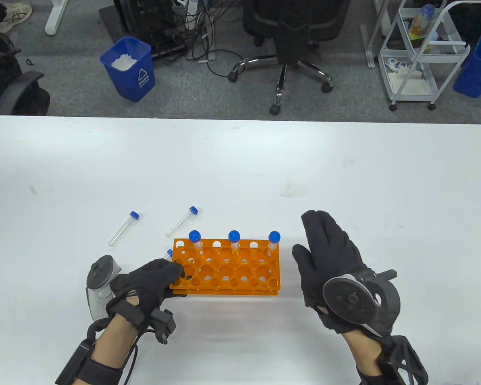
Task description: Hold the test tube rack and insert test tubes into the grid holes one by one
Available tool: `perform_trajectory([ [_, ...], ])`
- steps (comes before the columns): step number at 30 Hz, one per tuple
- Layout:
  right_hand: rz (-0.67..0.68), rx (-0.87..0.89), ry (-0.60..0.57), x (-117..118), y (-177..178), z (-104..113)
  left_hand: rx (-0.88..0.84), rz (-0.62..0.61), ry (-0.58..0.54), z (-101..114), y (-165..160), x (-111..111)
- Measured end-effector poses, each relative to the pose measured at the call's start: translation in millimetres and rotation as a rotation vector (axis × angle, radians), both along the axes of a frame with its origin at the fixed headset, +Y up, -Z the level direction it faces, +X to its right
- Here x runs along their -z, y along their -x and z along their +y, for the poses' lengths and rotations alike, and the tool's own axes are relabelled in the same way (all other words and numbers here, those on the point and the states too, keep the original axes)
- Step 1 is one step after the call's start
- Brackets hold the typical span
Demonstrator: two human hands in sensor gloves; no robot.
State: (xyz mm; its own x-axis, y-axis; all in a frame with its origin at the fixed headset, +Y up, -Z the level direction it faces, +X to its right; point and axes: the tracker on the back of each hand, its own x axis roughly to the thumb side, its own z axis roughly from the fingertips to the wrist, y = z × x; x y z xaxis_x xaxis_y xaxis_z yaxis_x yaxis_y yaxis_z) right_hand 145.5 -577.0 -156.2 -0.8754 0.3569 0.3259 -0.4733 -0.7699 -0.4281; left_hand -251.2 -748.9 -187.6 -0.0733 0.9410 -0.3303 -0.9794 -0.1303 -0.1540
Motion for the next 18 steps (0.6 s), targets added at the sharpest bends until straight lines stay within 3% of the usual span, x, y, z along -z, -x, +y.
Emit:
perform_trajectory([
  [5, 0.015, 0.177, 0.136, 1.9, -20.8, -32.9, -0.001, 0.009, 0.002, 0.3, 0.6, -0.1],
  [13, 0.178, 0.491, 0.569, 18.2, -24.6, -111.4, 0.005, 0.015, 0.006, -0.5, 0.0, -0.4],
  [18, 0.294, 0.72, 0.811, 21.4, -14.7, -148.6, 0.01, 0.016, 0.006, -1.3, -1.1, -0.6],
])
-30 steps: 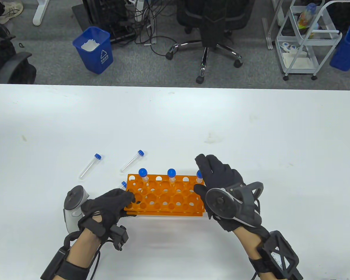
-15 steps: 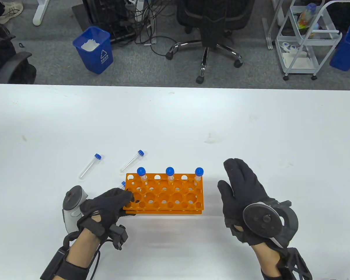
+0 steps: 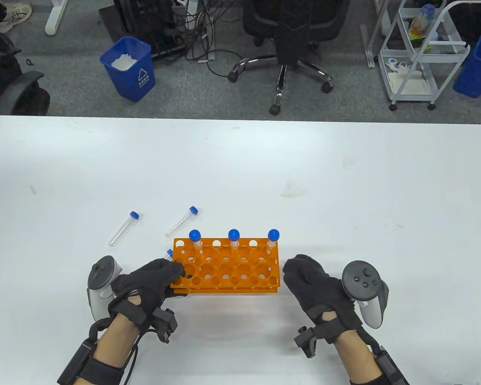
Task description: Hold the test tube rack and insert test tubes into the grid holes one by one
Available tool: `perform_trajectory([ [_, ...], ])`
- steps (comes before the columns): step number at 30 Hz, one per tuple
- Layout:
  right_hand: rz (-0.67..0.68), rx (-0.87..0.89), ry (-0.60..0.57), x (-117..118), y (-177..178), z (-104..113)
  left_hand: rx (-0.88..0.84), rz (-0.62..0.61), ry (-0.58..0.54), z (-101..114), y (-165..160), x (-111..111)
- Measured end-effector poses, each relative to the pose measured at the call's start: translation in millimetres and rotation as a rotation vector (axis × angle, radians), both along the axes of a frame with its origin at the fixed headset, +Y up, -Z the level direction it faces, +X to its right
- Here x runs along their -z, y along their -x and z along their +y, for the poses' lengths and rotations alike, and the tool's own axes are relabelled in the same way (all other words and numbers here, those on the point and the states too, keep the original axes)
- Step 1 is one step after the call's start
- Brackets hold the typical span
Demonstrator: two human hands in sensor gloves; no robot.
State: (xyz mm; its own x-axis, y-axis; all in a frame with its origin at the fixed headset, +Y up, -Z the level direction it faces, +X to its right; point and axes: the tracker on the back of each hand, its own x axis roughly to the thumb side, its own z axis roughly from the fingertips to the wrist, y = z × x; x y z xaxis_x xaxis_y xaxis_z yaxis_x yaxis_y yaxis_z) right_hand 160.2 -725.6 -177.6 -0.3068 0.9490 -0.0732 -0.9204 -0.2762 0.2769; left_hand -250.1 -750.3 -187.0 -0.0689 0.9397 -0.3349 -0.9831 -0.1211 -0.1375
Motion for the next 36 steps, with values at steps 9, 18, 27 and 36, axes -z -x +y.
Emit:
perform_trajectory([
  [9, 0.075, 0.152, 0.111, -2.4, 13.6, -14.6, -0.003, -0.018, -0.002, -1.7, -9.1, -1.8],
  [18, 0.014, 0.213, 0.17, -4.5, 13.1, -20.8, 0.003, -0.045, 0.005, -5.9, -18.7, -2.8],
  [27, -0.074, 0.294, 0.182, -9.2, 2.1, -19.6, 0.036, -0.158, -0.063, -3.4, -26.0, 1.3],
  [36, -0.11, 0.334, 0.149, -9.6, -11.5, -13.8, 0.301, 0.016, -0.294, 61.5, 18.8, 15.5],
])
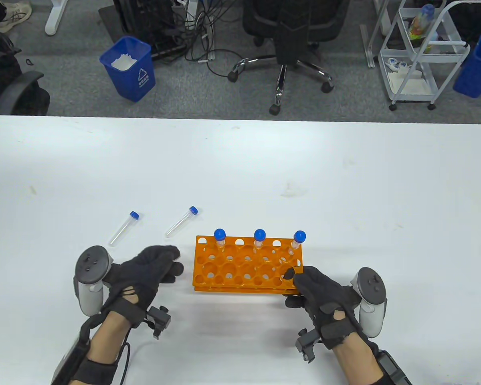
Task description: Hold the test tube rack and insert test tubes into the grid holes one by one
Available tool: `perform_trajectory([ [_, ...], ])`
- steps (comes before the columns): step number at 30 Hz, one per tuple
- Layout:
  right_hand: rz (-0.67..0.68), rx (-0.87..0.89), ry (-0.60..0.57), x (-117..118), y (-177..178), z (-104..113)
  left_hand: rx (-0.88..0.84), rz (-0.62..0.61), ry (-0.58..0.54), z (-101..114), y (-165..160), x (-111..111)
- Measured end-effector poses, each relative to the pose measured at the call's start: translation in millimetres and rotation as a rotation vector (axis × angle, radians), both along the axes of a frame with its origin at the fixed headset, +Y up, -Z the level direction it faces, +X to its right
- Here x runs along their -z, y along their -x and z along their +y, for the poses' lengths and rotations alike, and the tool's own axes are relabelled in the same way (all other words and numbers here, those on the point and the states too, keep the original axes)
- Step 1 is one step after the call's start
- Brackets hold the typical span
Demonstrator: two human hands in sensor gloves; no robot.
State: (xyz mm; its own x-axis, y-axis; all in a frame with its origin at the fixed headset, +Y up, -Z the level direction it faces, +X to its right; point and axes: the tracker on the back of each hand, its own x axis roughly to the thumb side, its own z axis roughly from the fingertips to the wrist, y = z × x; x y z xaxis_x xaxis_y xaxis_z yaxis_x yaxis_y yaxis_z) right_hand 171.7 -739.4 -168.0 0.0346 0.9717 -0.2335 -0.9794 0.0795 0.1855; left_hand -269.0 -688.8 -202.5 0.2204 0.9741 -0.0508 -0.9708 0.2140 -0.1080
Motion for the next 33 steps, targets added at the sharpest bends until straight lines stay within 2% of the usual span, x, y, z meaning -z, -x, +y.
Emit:
perform_trajectory([
  [2, -0.011, 0.009, 0.011, -0.4, -1.3, -2.4, 0.129, 0.072, -0.086, 23.0, 14.3, 12.4],
  [4, -0.011, 0.014, 0.013, -0.5, -1.9, -3.0, 0.468, 0.13, -0.172, 43.5, 27.5, 32.8],
  [6, -0.012, 0.017, 0.01, -0.3, -2.7, -2.5, 0.724, 0.148, -0.169, 49.3, 32.2, 50.3],
  [9, -0.016, 0.026, -0.002, -0.3, -5.3, -0.7, 1.063, 0.11, -0.098, 40.0, 33.3, 82.1],
  [13, -0.023, 0.036, -0.002, 0.1, -8.8, -0.6, 1.319, 0.031, 0.023, 10.7, 31.9, 114.4],
  [18, -0.026, 0.038, 0.004, 1.2, -11.4, -2.0, 1.401, -0.068, 0.194, -28.0, 34.9, 139.8],
  [21, -0.022, 0.038, 0.01, 1.5, -11.4, -2.3, 1.406, -0.11, 0.249, -42.6, 35.3, 146.4],
  [29, -0.002, 0.043, 0.012, 1.4, -10.0, -1.8, 1.462, -0.138, 0.272, -55.8, 28.4, 153.1],
  [33, -0.004, 0.044, 0.014, 1.6, -10.0, -1.9, 1.518, -0.115, 0.222, -58.4, 24.4, 154.6],
])
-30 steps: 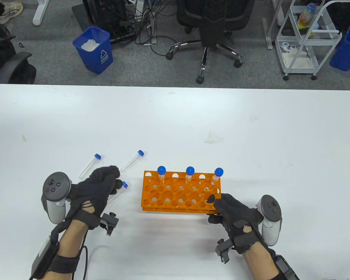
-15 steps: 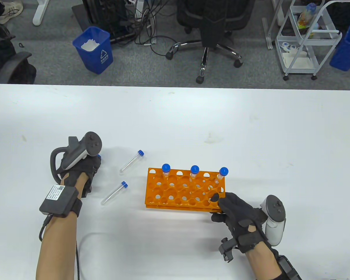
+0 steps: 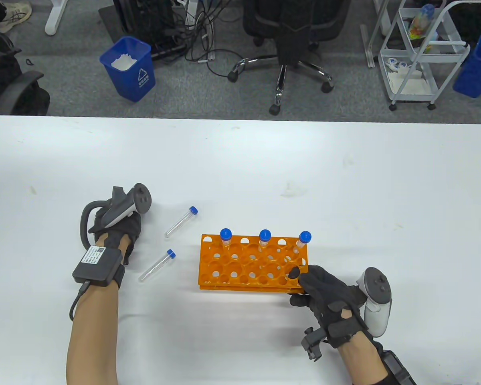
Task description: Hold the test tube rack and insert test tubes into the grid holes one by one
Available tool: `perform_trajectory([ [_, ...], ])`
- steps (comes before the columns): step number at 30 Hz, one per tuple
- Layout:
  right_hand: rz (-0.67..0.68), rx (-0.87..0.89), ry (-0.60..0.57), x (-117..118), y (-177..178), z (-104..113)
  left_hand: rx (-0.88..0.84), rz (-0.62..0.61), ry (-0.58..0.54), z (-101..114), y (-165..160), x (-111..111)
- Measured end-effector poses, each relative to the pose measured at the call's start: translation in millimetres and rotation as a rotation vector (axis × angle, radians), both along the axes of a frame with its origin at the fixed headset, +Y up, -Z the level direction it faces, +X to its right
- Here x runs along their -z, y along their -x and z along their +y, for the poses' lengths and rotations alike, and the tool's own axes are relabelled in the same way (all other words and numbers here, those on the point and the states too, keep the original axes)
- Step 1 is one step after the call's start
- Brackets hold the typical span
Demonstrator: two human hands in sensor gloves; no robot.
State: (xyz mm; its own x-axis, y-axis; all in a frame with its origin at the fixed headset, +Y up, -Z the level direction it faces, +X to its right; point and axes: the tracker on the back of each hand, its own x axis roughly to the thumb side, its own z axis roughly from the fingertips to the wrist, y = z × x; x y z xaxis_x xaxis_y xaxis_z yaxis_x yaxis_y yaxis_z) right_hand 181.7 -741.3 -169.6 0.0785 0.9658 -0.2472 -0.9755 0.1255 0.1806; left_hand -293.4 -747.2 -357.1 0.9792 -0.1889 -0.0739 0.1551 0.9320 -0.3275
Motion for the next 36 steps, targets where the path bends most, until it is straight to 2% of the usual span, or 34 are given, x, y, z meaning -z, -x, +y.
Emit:
perform_trajectory([
  [6, 0.005, -0.004, 0.004, 0.4, 0.8, -0.6, -0.013, 0.005, -0.039, -0.1, 1.0, -1.0],
  [9, 0.01, -0.005, 0.009, 0.4, 1.8, -1.4, -0.054, 0.024, -0.063, 7.8, 3.6, -4.1],
  [11, 0.012, -0.006, 0.01, 0.4, 2.2, -1.5, -0.085, 0.029, -0.11, 19.1, 5.3, -7.6],
  [16, 0.015, 0.002, 0.013, 0.2, 2.5, -1.5, -0.281, 0.012, -0.319, 73.4, 4.8, -28.7],
  [20, 0.013, 0.009, 0.017, 0.0, 2.9, -2.0, -0.508, -0.049, -0.573, 130.9, -6.4, -63.4],
  [24, 0.012, 0.011, 0.025, -0.1, 3.4, -2.6, -0.633, -0.142, -0.725, 178.3, -25.7, -102.3],
  [26, 0.011, 0.012, 0.026, -0.2, 3.5, -2.4, -0.714, -0.19, -0.785, 193.7, -38.8, -122.1],
  [30, 0.012, 0.011, 0.023, -0.2, 3.6, -2.7, -0.83, -0.311, -0.846, 207.3, -76.2, -160.4],
  [36, 0.013, 0.006, 0.025, -0.6, 3.9, -3.6, -0.921, -0.482, -0.843, 200.0, -137.5, -197.4],
])
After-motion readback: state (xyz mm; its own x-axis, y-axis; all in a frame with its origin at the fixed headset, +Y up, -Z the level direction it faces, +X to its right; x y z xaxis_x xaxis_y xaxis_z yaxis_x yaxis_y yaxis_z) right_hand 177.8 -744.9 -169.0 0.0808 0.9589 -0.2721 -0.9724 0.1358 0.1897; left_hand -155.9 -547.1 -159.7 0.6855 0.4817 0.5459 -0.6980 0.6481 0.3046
